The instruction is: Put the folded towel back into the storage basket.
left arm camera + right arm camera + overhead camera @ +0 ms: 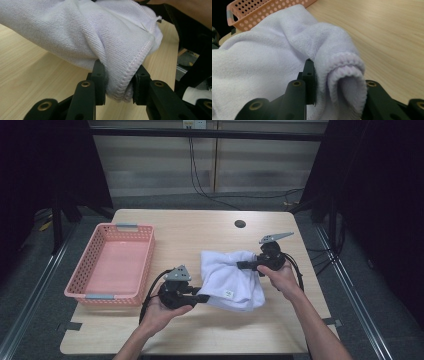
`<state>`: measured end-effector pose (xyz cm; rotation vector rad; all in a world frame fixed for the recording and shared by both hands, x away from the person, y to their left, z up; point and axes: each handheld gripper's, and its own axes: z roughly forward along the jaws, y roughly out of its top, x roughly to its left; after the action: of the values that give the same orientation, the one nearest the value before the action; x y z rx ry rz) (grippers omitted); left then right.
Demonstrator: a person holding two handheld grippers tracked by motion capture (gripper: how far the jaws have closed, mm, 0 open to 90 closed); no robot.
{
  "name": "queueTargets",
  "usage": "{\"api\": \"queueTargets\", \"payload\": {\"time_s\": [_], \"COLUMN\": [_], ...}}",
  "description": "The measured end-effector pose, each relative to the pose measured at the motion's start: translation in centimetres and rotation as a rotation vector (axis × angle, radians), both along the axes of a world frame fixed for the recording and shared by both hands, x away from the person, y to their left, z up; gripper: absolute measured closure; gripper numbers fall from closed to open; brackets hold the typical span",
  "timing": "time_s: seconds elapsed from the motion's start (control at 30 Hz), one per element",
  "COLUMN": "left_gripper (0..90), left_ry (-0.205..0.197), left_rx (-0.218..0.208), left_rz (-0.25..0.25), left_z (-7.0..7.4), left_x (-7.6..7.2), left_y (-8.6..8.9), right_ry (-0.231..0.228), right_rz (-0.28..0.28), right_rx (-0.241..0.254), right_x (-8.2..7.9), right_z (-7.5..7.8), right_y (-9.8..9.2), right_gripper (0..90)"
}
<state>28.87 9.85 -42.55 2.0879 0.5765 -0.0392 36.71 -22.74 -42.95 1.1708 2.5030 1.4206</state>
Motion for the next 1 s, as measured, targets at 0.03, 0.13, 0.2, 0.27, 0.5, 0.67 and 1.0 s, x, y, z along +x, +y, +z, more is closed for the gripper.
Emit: {"api": "queueTargets", "payload": {"time_s": [0.03,0.13,0.2,0.27,0.5,0.67,1.0], "left_gripper": [69.3,69.3,69.4,69.4,69.8,69.9,69.8], "left_ry": [-0.002,-0.016,-0.025,-0.03,-0.016,-0.025,-0.036], "left_rx": [0.0,-0.008,-0.015,-0.021,-0.048,-0.05,-0.085], "left_rz": [0.003,0.008,0.011,0.023,0.063,0.079,0.138], "left_z": [0.1,0.8,1.2,1.6,2.0,2.5,3.8], "left_x": [0.0,0.1,0.2,0.4,1.0,1.2,1.8], "left_y": [0.2,0.9,1.3,1.9,4.1,5.3,8.3], "right_ry": [-0.003,-0.012,-0.028,-0.036,-0.042,-0.043,-0.054], "right_rz": [0.001,0.011,0.019,0.027,0.059,0.076,0.106], "right_rx": [-0.001,-0.007,-0.005,-0.006,0.009,0.018,0.03], "right_x": [0.1,0.4,0.7,1.0,2.5,3.3,5.0], "right_z": [0.2,1.0,1.6,2.1,2.9,3.2,4.9], "right_y": [0.2,0.7,1.3,1.8,3.9,5.1,7.9], "right_gripper": [68.2,68.1,68.2,68.2,68.2,68.2,68.2]}}
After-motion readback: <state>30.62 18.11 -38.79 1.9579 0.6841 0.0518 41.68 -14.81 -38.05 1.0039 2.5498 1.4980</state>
